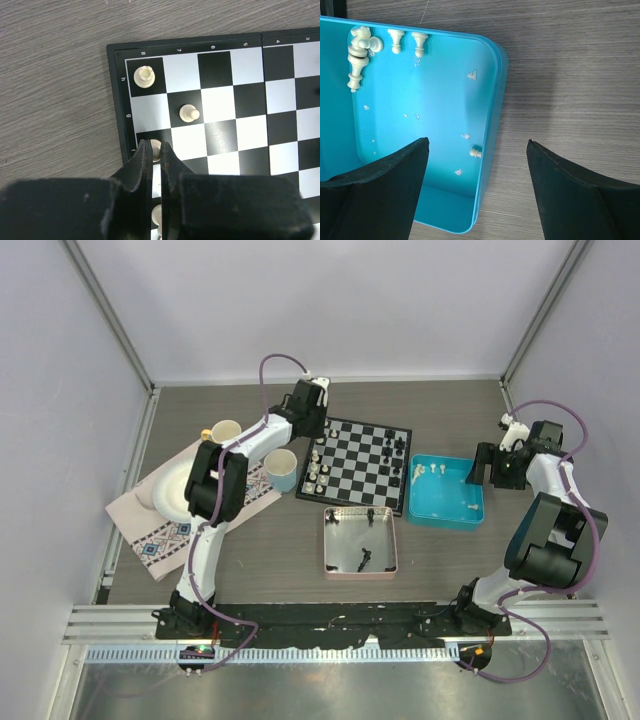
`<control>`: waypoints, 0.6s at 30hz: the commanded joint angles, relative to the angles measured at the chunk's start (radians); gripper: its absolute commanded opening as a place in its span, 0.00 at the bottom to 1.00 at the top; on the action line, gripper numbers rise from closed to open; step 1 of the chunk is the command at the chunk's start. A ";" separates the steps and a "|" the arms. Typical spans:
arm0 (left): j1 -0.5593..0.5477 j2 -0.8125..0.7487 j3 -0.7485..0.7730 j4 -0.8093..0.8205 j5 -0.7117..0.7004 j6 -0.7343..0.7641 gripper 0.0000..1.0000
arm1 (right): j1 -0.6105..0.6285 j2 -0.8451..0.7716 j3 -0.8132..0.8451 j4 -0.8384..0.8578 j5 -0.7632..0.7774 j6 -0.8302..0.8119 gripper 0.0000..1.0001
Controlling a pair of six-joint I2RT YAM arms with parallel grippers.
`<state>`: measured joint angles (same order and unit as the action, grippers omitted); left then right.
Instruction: Set up the chess pieces on the board
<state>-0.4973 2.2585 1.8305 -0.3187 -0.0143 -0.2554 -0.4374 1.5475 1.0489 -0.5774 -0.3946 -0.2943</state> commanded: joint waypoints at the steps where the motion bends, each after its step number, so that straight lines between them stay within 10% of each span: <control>1: 0.005 0.006 0.039 0.000 0.010 -0.008 0.10 | 0.005 -0.001 0.028 0.002 -0.007 -0.012 0.85; 18: 0.005 -0.023 0.082 -0.040 0.011 -0.045 0.49 | 0.005 -0.003 0.030 -0.001 -0.015 -0.012 0.85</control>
<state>-0.4973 2.2631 1.8664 -0.3569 -0.0139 -0.2775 -0.4374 1.5475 1.0489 -0.5777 -0.3946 -0.2943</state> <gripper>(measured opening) 0.454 0.846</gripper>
